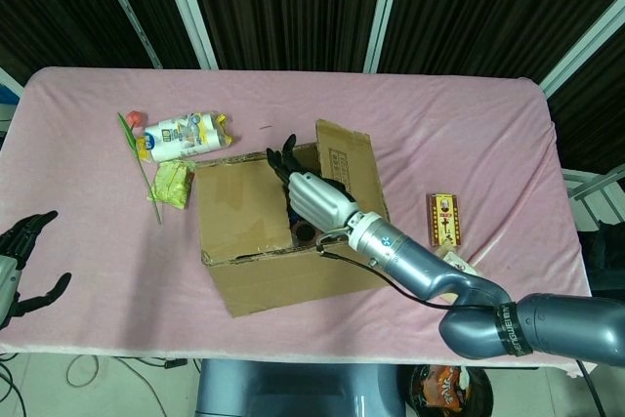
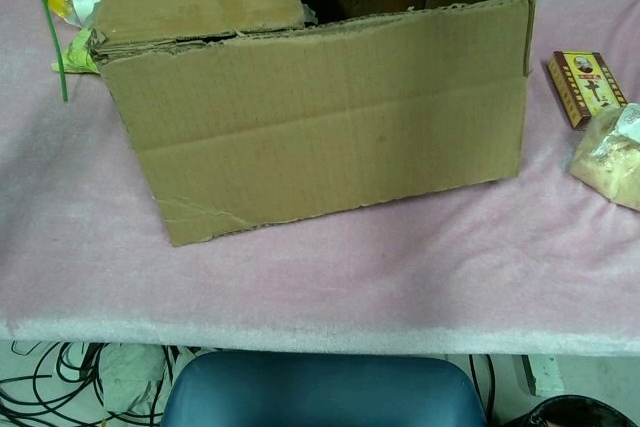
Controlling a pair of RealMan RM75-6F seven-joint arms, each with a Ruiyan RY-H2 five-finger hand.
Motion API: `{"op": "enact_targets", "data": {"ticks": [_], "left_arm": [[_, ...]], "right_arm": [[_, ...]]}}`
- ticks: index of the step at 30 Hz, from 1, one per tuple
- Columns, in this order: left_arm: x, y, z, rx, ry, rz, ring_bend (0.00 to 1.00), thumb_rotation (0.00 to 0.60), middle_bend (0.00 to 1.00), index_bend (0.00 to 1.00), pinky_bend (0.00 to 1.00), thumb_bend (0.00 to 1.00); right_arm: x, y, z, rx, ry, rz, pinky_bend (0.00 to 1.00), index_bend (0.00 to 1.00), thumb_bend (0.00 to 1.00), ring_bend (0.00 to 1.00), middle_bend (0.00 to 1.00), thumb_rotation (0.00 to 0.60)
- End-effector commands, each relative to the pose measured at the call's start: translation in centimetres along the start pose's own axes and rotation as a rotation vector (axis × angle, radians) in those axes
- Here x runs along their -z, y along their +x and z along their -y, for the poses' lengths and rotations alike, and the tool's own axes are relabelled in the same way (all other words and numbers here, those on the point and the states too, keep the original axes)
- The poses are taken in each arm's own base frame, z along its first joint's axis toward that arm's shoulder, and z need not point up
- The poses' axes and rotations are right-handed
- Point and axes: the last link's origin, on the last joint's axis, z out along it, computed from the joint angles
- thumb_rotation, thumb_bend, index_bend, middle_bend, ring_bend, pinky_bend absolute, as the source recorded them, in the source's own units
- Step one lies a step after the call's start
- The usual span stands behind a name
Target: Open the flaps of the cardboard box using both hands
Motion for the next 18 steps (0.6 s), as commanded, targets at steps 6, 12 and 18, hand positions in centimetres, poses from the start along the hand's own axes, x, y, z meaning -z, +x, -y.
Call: {"op": "enact_targets", "data": {"ticks": [6, 12, 18], "left_arm": [[0.1, 0.0, -0.2, -0.003, -0.004, 0.003, 0.07, 0.6, 0.11, 0.05, 0.17, 0.29], [0.1, 0.0, -0.2, -0.005, -0.004, 0.005, 0.07, 0.6, 0.11, 0.05, 0.17, 0.29], [0.2, 0.0, -0.3, -0.008, -0.004, 0.014, 0.07, 0.6, 0.11, 0.05, 0.17, 0.29]], "right_arm": [[1.0, -0.4, -0.6, 0.035, 0.001, 0.041, 0.22, 0.32, 0.4, 0.02, 0.09, 0.6], [1.7, -1.0, -0.9, 0.076, 0.004, 0.065, 0.21, 0.29, 0.36, 0.0, 0.05, 0.6], [2.2, -1.2, -1.4, 0.108, 0.003, 0.086, 0.21, 0.28, 0.36, 0.0, 0.04, 0.6]]}}
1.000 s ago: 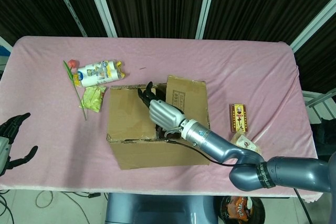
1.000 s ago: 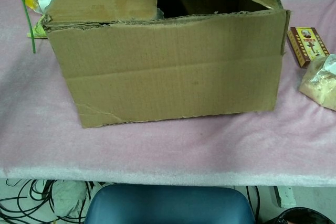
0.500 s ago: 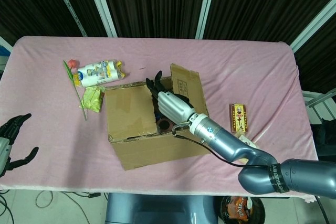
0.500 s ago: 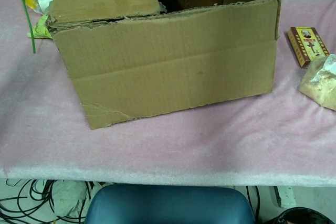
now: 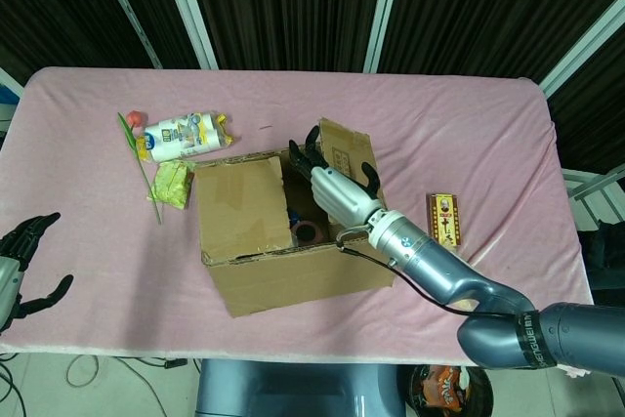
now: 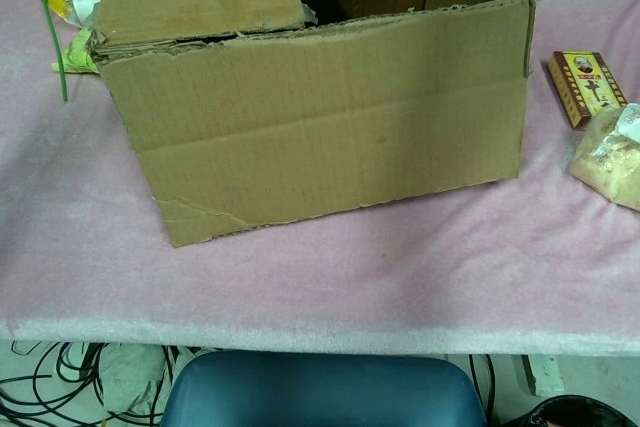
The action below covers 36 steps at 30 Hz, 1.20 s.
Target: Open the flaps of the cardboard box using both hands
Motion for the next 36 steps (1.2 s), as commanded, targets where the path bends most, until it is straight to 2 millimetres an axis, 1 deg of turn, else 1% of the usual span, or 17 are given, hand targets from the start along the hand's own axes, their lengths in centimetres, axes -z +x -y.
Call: {"op": "enact_targets", "data": {"ticks": [1, 7, 13, 18, 21, 26, 31, 36], "left_arm": [[0.0, 0.0, -0.1, 0.0, -0.001, 0.001, 0.07, 0.6, 0.11, 0.05, 0.17, 0.29], [0.0, 0.1, -0.1, 0.009, 0.002, 0.004, 0.07, 0.6, 0.11, 0.05, 0.17, 0.29], [0.0, 0.1, -0.1, 0.008, 0.002, 0.003, 0.07, 0.6, 0.11, 0.05, 0.17, 0.29], [0.0, 0.1, -0.2, 0.008, 0.001, 0.002, 0.07, 0.6, 0.11, 0.05, 0.17, 0.29], [0.0, 0.1, -0.2, 0.01, 0.001, 0.003, 0.07, 0.6, 0.11, 0.05, 0.17, 0.29], [0.0, 0.1, -0.2, 0.008, 0.001, 0.005, 0.07, 0.6, 0.11, 0.05, 0.17, 0.29], [0.0, 0.0, -0.2, 0.007, 0.0, 0.006, 0.07, 0.6, 0.11, 0.05, 0.17, 0.29], [0.1, 0.0, -0.2, 0.008, 0.0, 0.006, 0.07, 0.6, 0.11, 0.05, 0.17, 0.29]], "right_arm": [[0.2, -0.2, -0.2, 0.019, -0.001, 0.011, 0.21, 0.28, 0.36, 0.0, 0.04, 0.6], [0.8, -0.8, -0.5, 0.052, 0.0, 0.047, 0.21, 0.27, 0.36, 0.0, 0.02, 0.6], [1.7, -1.0, -0.7, 0.077, -0.002, 0.074, 0.21, 0.23, 0.32, 0.0, 0.02, 0.6], [2.1, -1.9, -1.4, 0.106, -0.005, 0.11, 0.21, 0.21, 0.3, 0.0, 0.01, 0.6], [2.0, -2.9, -2.3, 0.116, -0.015, 0.135, 0.21, 0.18, 0.3, 0.0, 0.01, 0.6], [2.7, -3.8, -3.1, 0.132, -0.013, 0.157, 0.21, 0.17, 0.28, 0.0, 0.01, 0.6], [3.3, -4.5, -3.6, 0.136, -0.017, 0.175, 0.21, 0.15, 0.27, 0.0, 0.01, 0.6], [3.8, -5.2, -3.7, 0.15, -0.007, 0.189, 0.21, 0.15, 0.27, 0.0, 0.0, 0.6]]}}
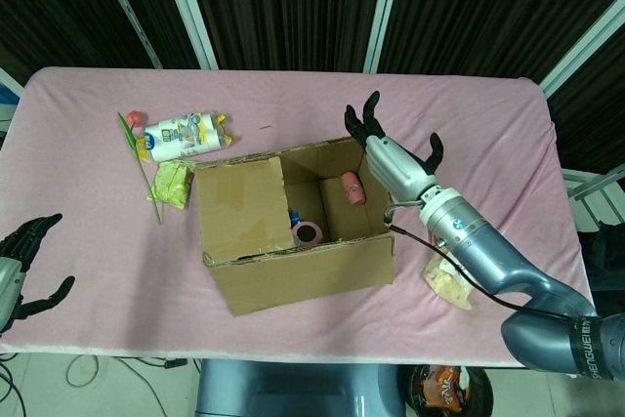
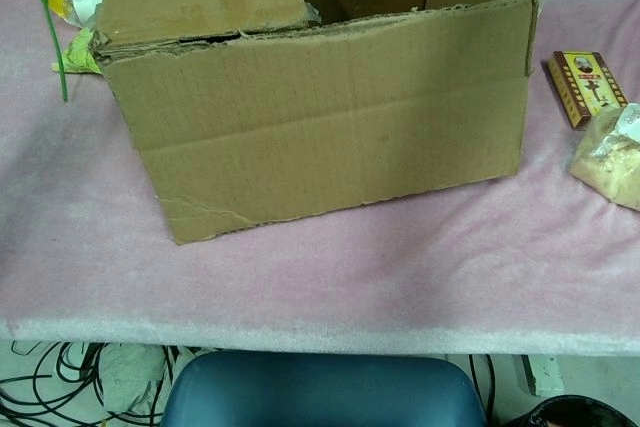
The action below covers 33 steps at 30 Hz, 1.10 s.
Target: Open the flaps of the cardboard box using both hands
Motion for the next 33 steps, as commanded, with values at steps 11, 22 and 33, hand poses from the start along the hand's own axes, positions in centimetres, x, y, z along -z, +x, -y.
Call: {"op": "enact_targets", "data": {"ticks": [11, 22, 33], "left_arm": [[0.0, 0.0, -0.1, -0.001, -0.004, 0.0, 0.07, 0.6, 0.11, 0.05, 0.17, 0.29], [0.0, 0.0, 0.0, -0.008, -0.003, -0.004, 0.07, 0.6, 0.11, 0.05, 0.17, 0.29], [-0.1, -0.1, 0.0, -0.047, -0.007, -0.002, 0.07, 0.6, 0.11, 0.05, 0.17, 0.25]], "right_arm": [[1.5, -2.6, 0.4, 0.033, 0.035, 0.058, 0.21, 0.15, 0.27, 0.0, 0.0, 0.6], [3.2, -5.4, 0.4, 0.052, 0.041, 0.127, 0.21, 0.14, 0.27, 0.0, 0.0, 0.6], [7.5, -7.8, 2.5, -0.546, -0.196, 0.281, 0.21, 0.0, 0.26, 0.0, 0.0, 0.6]]}}
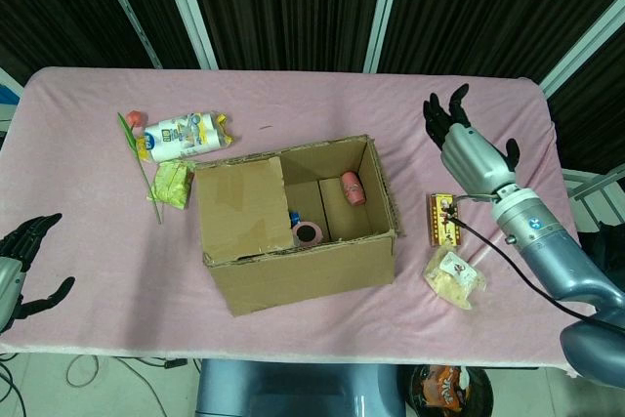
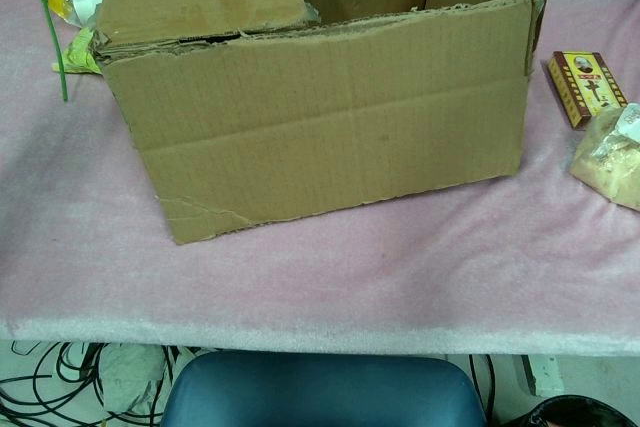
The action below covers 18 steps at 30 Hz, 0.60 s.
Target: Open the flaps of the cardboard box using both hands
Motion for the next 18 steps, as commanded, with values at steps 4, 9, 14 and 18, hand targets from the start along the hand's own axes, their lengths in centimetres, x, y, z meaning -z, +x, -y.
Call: {"op": "enact_targets", "data": {"ticks": [4, 9, 14, 18], "left_arm": [[-0.2, -0.4, -0.3, -0.061, -0.015, 0.019, 0.07, 0.6, 0.11, 0.05, 0.17, 0.24], [-0.9, -0.4, -1.4, -0.113, -0.054, 0.021, 0.07, 0.6, 0.11, 0.05, 0.17, 0.24], [-2.8, -0.2, -3.6, -0.149, -0.129, 0.012, 0.07, 0.6, 0.11, 0.05, 0.17, 0.23], [-4.9, -0.3, -6.1, -0.141, -0.198, 0.033, 0.07, 0.6, 0.11, 0.05, 0.17, 0.23]], "right_arm": [[4.7, -2.4, 3.7, -0.728, -0.219, 0.102, 0.21, 0.0, 0.26, 0.0, 0.0, 0.6], [7.7, -4.1, 7.3, -0.995, -0.294, 0.129, 0.21, 0.0, 0.24, 0.0, 0.0, 0.6], [10.6, -4.8, 10.6, -1.213, -0.364, 0.155, 0.21, 0.0, 0.24, 0.0, 0.0, 0.6], [12.4, -4.9, 12.8, -1.356, -0.418, 0.152, 0.21, 0.0, 0.24, 0.0, 0.0, 0.6]]}}
